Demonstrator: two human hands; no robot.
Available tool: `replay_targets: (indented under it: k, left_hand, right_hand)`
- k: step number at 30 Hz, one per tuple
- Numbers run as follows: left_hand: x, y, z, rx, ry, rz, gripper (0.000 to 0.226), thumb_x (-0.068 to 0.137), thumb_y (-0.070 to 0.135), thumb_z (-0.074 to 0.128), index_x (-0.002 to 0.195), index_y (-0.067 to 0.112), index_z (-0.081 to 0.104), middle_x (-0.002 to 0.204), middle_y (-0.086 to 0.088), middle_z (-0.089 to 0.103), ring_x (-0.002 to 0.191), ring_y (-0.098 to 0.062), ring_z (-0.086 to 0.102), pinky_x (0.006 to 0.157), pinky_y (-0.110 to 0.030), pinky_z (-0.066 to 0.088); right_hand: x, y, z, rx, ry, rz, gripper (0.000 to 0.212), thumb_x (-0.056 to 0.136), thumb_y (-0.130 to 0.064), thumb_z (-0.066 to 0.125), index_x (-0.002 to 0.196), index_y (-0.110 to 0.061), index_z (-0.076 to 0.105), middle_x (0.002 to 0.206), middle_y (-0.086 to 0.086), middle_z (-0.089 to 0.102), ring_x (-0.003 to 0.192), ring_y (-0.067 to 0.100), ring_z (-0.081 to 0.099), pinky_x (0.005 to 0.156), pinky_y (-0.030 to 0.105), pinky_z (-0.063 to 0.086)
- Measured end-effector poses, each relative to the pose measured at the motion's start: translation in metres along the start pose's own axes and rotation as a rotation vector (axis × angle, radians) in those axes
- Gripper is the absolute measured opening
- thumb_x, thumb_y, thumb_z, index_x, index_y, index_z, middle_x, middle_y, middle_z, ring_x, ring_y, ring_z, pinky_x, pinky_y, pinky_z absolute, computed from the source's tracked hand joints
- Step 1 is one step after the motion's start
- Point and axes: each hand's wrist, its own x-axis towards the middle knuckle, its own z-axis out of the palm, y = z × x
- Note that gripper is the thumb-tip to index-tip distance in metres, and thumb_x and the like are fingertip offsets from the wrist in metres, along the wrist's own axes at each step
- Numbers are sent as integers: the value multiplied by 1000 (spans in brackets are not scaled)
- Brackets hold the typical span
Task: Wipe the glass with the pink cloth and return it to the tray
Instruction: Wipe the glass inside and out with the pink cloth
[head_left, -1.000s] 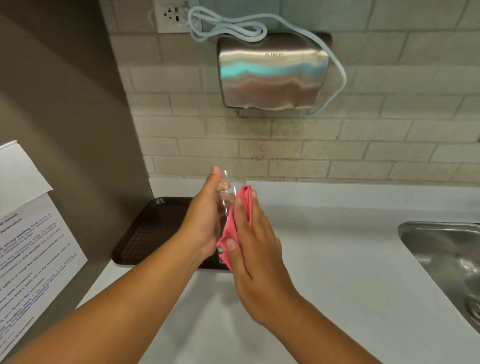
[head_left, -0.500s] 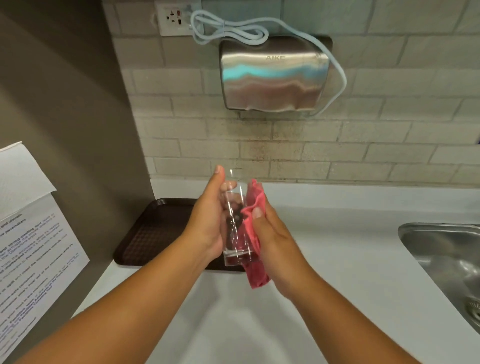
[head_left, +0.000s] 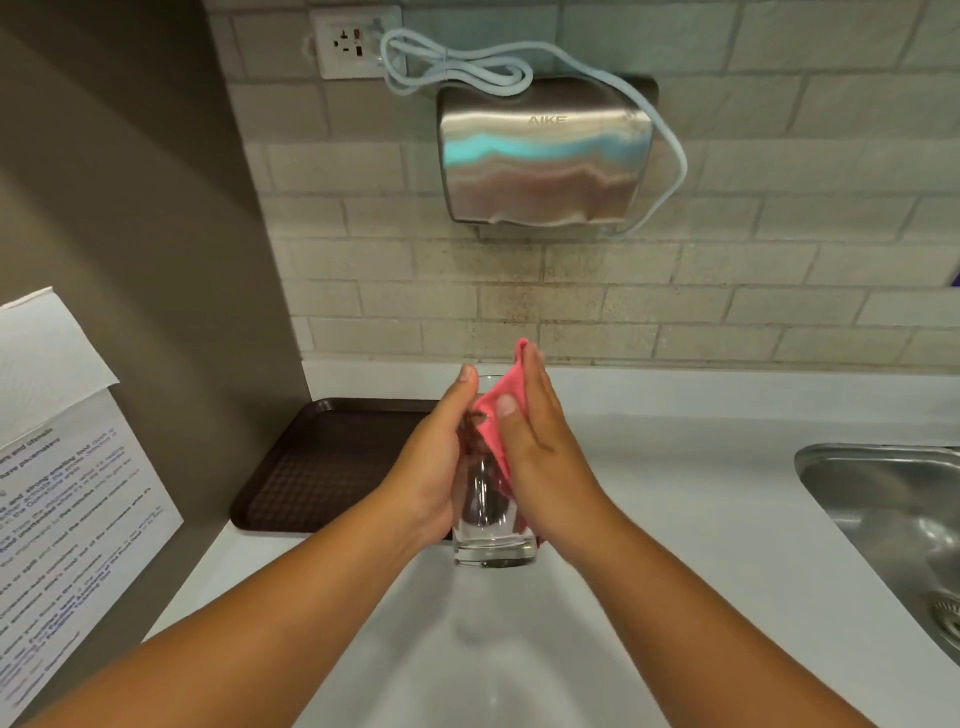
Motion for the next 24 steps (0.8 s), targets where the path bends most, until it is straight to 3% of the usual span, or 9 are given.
replay_targets:
  k: [3, 6, 8, 12, 15, 17, 19, 21, 24]
  left_hand:
    - [-1, -4, -1, 35, 37, 23, 53, 93, 68, 57, 85, 22, 83, 93, -15, 75, 76, -19, 77, 64, -35, 63]
    - [-1, -1, -2, 3, 57, 16, 70, 92, 69, 56, 112, 6, 78, 89, -13, 72, 81, -25, 73, 66, -33, 62]
    - [0, 3, -3, -30, 64, 19, 77, 88, 71, 56, 117, 2, 75, 95, -17, 71, 81, -26, 72, 69, -33, 63]
    - [2, 12, -9, -84, 137, 15, 73, 95, 74, 52, 117, 7, 75, 95, -17, 77, 85, -30, 76, 90, -47, 59]
    - [2, 15, -11, -101, 168, 2, 79, 93, 76, 54, 125, 7, 74, 121, -26, 76, 115, -40, 73, 112, -56, 51]
    - [0, 15, -10, -96, 163, -22, 84, 93, 76, 54, 132, 4, 71, 144, -34, 63, 136, -46, 61, 120, -59, 42]
    - [-1, 13, -11, -70, 95, -11, 82, 97, 73, 51, 132, 0, 70, 139, -40, 61, 125, -43, 65, 118, -52, 45]
    - [-2, 9, -10, -29, 30, 14, 70, 98, 69, 52, 113, 4, 75, 111, -27, 71, 101, -31, 72, 95, -39, 60]
    - [-3, 3, -2, -14, -48, 46, 55, 103, 62, 48, 114, 22, 84, 118, -6, 82, 114, -19, 76, 87, -26, 62]
  right_hand:
    - [1, 3, -5, 209, -20, 81, 51, 111, -42, 34, 160, -50, 22, 165, -20, 34, 150, 5, 37, 125, 40, 31]
    - [-8, 10, -4, 369, -34, 155, 40, 110, -47, 36, 149, -59, 40, 133, -20, 70, 122, 4, 67, 108, 37, 52]
    - [-18, 17, -1, 380, -53, 174, 39, 110, -48, 37, 147, -59, 43, 129, -20, 72, 118, 4, 70, 104, 35, 55]
    - [-41, 17, 7, 242, -117, 33, 53, 109, -49, 35, 157, -60, 16, 159, -29, 40, 144, -7, 40, 112, 15, 40]
    - [-52, 14, 16, -20, -88, -130, 68, 109, -41, 37, 161, -48, -7, 166, -39, -7, 153, -13, -2, 126, 27, 14]
    - [-53, 10, 21, -185, -41, -172, 77, 105, -43, 37, 156, -52, -21, 165, -37, -19, 154, -9, -8, 127, 35, 16]
    - [-51, 6, 24, -299, -13, -187, 85, 105, -42, 38, 143, -60, -36, 167, -29, -23, 159, 4, -2, 124, 41, 31]
    - [-43, 3, 22, -374, 5, -211, 86, 107, -37, 37, 142, -56, -39, 168, -23, -27, 160, 12, -1, 120, 44, 37]
    - [-22, -3, 11, -348, 51, -218, 73, 110, -30, 34, 158, -38, -19, 171, -16, -23, 158, 5, -15, 129, 44, 15]
